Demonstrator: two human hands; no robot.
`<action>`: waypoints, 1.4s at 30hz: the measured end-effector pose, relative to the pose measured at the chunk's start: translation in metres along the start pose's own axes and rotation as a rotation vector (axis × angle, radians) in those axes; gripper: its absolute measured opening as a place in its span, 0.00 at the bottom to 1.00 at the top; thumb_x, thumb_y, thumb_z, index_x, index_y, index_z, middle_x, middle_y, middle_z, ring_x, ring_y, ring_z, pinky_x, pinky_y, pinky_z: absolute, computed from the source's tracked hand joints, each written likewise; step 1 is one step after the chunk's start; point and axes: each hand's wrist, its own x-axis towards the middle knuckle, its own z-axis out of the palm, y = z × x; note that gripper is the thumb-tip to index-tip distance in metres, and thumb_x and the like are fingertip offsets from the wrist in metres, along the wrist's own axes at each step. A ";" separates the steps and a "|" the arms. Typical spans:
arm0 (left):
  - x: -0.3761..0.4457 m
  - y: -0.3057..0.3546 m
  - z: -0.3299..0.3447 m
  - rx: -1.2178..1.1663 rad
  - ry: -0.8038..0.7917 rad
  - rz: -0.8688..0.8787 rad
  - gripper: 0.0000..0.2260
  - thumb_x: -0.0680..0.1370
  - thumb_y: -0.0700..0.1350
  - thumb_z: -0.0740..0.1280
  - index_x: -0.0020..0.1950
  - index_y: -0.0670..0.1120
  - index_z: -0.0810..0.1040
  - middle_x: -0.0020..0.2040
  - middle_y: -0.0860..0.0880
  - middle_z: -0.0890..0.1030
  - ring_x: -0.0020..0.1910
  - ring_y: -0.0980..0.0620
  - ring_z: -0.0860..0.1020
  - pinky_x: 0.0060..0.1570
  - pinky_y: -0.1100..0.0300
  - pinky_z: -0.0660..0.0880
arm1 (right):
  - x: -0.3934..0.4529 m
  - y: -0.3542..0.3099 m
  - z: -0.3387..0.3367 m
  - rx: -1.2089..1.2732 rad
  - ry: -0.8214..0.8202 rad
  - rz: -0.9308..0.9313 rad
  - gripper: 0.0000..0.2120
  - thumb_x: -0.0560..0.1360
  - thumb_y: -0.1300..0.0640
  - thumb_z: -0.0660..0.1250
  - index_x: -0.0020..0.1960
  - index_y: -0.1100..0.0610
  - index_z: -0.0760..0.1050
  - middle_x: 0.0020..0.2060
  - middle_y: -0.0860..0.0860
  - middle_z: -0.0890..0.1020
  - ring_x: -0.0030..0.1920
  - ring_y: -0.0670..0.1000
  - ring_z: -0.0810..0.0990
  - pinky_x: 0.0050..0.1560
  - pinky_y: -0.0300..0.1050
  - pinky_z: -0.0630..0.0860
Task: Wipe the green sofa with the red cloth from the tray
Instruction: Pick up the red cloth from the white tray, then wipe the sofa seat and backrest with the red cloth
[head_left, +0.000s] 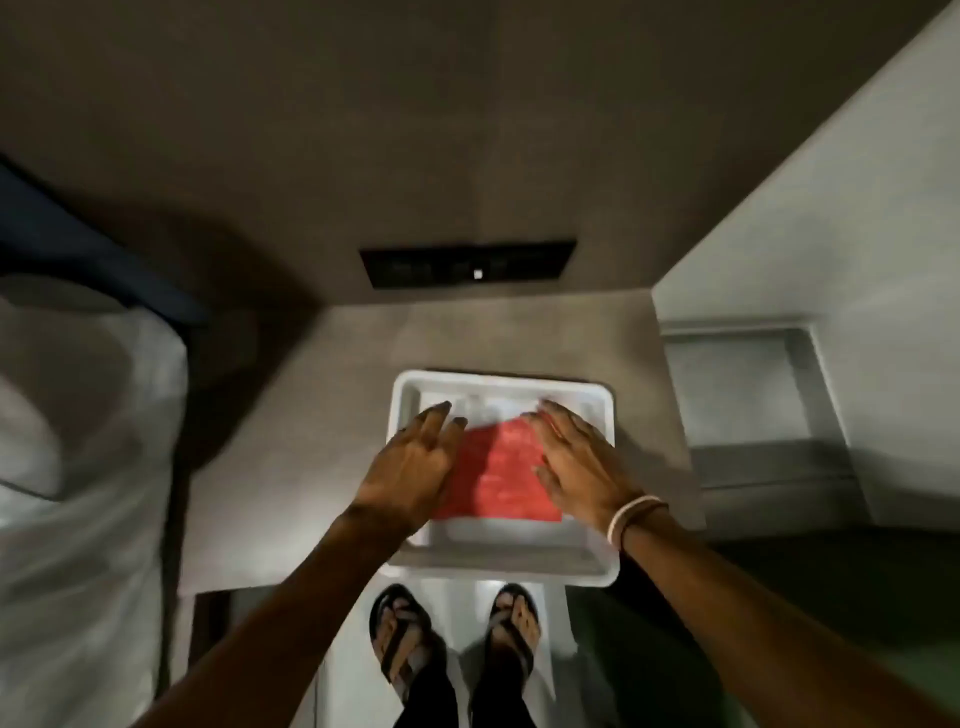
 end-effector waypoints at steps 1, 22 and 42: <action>0.010 0.000 0.013 0.049 -0.080 -0.033 0.29 0.84 0.40 0.58 0.84 0.43 0.51 0.84 0.41 0.52 0.84 0.43 0.54 0.83 0.53 0.56 | 0.009 0.007 0.015 -0.030 -0.075 0.006 0.36 0.81 0.52 0.64 0.85 0.55 0.54 0.86 0.57 0.53 0.85 0.56 0.57 0.84 0.51 0.60; 0.046 0.215 -0.171 -1.162 -0.004 0.220 0.04 0.76 0.42 0.75 0.49 0.49 0.86 0.43 0.55 0.89 0.42 0.59 0.85 0.41 0.67 0.83 | -0.208 0.105 -0.115 1.588 0.825 0.476 0.15 0.72 0.72 0.76 0.57 0.75 0.79 0.44 0.59 0.84 0.41 0.51 0.83 0.44 0.42 0.80; -0.208 0.523 0.271 -0.062 -0.556 0.809 0.12 0.79 0.47 0.71 0.60 0.45 0.83 0.58 0.43 0.85 0.56 0.46 0.82 0.60 0.50 0.79 | -0.678 0.047 0.302 0.942 0.870 2.112 0.26 0.78 0.63 0.72 0.73 0.69 0.72 0.68 0.70 0.78 0.67 0.67 0.79 0.68 0.56 0.77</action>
